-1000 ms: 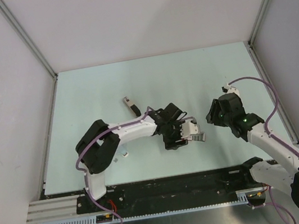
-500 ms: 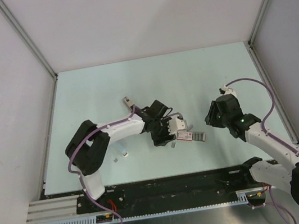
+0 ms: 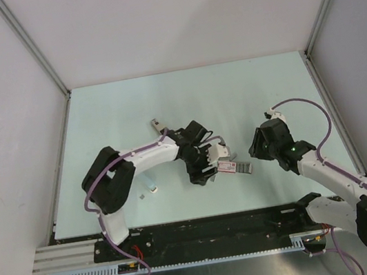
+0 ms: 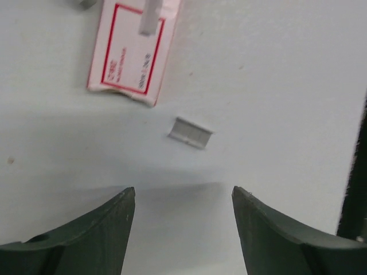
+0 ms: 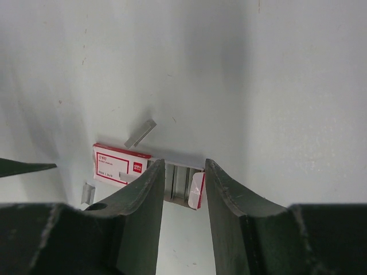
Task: Unload the staples from the stapler
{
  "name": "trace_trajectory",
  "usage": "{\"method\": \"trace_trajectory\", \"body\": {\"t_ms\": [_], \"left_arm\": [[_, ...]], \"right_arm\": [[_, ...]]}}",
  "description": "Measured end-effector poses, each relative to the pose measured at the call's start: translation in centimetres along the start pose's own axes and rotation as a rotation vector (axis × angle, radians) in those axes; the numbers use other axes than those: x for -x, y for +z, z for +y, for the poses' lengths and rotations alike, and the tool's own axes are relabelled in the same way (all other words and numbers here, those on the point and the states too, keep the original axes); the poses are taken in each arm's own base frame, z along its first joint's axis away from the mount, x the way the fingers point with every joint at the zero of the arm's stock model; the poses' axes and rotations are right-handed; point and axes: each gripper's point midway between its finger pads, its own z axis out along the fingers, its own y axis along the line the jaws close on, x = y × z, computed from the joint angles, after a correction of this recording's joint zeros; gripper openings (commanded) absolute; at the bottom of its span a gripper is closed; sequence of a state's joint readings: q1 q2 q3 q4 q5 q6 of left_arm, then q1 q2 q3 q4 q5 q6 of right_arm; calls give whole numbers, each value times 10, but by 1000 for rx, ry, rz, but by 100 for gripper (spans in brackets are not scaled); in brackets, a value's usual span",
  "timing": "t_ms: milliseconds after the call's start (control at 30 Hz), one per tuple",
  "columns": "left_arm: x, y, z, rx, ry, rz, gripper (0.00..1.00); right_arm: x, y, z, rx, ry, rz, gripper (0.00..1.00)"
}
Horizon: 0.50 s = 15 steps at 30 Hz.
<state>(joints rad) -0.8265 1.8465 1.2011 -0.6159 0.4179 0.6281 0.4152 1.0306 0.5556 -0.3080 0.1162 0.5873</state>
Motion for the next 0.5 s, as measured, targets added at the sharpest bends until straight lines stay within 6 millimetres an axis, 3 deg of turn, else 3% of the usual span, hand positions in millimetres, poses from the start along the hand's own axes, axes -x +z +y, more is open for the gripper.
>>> {"method": "trace_trajectory", "body": {"t_ms": [233,367,500], "left_arm": [[21,15,-16,-80,-22,-17,77],[33,19,-9,-79,-39,-28,95],[41,21,-4,-74,-50,-39,98]], "right_arm": [[0,1,-1,-7,0,-3,39],[0,1,-2,-9,0,0,39],[0,1,-1,-9,0,-2,39]]}}
